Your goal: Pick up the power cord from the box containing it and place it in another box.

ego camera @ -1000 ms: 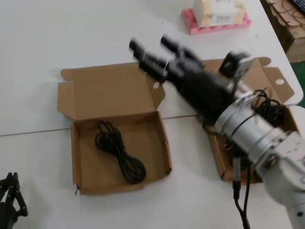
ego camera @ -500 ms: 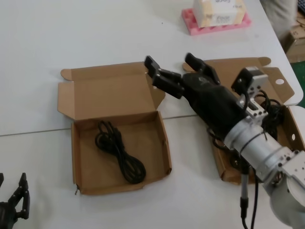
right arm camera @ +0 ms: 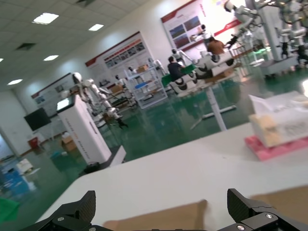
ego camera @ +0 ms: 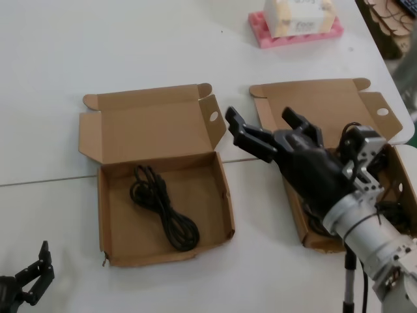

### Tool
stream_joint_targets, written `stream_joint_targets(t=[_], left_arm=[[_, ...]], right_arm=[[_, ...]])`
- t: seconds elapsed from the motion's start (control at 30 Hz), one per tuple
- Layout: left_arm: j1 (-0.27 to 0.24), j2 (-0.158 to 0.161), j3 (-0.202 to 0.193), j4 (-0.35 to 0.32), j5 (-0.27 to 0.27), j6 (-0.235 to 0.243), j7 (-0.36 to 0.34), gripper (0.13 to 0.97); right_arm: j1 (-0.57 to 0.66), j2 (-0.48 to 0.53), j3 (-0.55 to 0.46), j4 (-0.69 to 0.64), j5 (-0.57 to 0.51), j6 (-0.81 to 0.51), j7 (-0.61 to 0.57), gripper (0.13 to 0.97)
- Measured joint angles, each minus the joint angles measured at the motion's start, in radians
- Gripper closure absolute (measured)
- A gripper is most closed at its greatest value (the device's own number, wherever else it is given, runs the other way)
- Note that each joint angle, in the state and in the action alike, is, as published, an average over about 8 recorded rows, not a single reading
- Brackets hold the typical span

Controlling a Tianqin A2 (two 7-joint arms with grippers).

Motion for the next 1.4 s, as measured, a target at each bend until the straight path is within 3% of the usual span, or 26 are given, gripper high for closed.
stream_joint_targets(t=[0.17,0.43,0.73,1.03,1.4], left_arm=[[0.0,0.0,0.0,0.0,0.0,0.0,0.0,0.475],[0.0,0.0,0.0,0.0,0.0,0.0,0.0,0.296],[0.0,0.0,0.0,0.0,0.0,0.0,0.0,0.181],[0.0,0.0,0.0,0.0,0.0,0.0,0.0,0.133],[0.0,0.0,0.0,0.0,0.0,0.0,0.0,0.132]], right_arm=[[-0.041,0.011,0.003,0.011,0.013,0.031,0.0,0.135],[-0.105,0.029,0.008,0.028,0.033,0.081,0.0,0.129],[-0.178,0.049,0.014,0.048,0.057,0.136,0.0,0.129],[-0.251,0.069,0.019,0.067,0.08,0.192,0.0,0.129],[-0.34,0.094,0.026,0.091,0.108,0.26,0.0,0.129]])
